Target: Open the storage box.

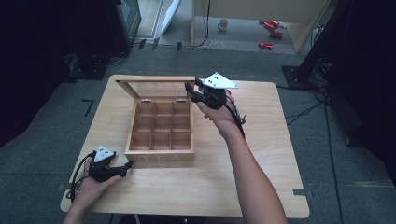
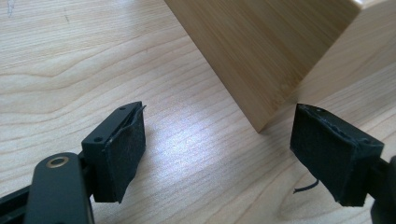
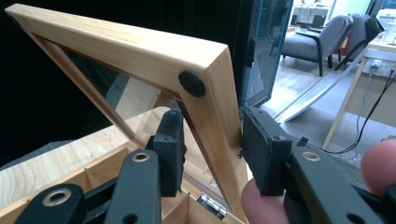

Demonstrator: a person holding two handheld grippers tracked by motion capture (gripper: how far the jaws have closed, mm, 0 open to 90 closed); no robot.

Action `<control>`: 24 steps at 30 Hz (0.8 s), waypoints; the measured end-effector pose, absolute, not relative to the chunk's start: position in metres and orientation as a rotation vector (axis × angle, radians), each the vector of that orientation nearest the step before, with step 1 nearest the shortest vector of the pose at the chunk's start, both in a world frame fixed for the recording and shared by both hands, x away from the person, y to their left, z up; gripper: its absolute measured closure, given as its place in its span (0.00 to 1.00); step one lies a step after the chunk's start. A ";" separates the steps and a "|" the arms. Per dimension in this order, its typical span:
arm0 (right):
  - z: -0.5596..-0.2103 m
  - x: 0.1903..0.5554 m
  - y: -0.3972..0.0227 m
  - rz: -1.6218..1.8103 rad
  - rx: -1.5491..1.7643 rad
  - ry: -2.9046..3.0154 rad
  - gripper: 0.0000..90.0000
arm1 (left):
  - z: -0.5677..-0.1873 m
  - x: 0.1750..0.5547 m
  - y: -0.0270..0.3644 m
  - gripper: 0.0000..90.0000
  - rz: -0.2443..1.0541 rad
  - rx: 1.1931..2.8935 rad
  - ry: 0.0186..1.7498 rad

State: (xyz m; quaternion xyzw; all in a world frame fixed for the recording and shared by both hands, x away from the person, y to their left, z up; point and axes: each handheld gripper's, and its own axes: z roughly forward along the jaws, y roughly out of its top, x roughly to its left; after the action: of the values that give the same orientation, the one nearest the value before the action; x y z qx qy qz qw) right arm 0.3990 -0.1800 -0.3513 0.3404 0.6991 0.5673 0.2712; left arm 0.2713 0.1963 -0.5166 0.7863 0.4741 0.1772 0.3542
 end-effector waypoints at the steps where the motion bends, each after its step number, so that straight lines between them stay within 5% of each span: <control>1: -0.350 0.401 -0.180 1.525 0.925 1.881 0.68 | -0.517 0.271 0.196 0.21 0.458 2.033 1.226; 24: -0.334 0.459 -0.168 1.453 1.103 1.808 0.74 | -0.516 0.272 0.197 0.21 0.445 2.032 1.222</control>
State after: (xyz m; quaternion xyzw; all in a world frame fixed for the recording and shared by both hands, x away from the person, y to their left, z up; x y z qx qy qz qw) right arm 0.4590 -0.1680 -0.3336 0.4120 0.6752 0.5425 0.2829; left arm 0.2717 0.1971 -0.5164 0.7869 0.4734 0.1724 0.3564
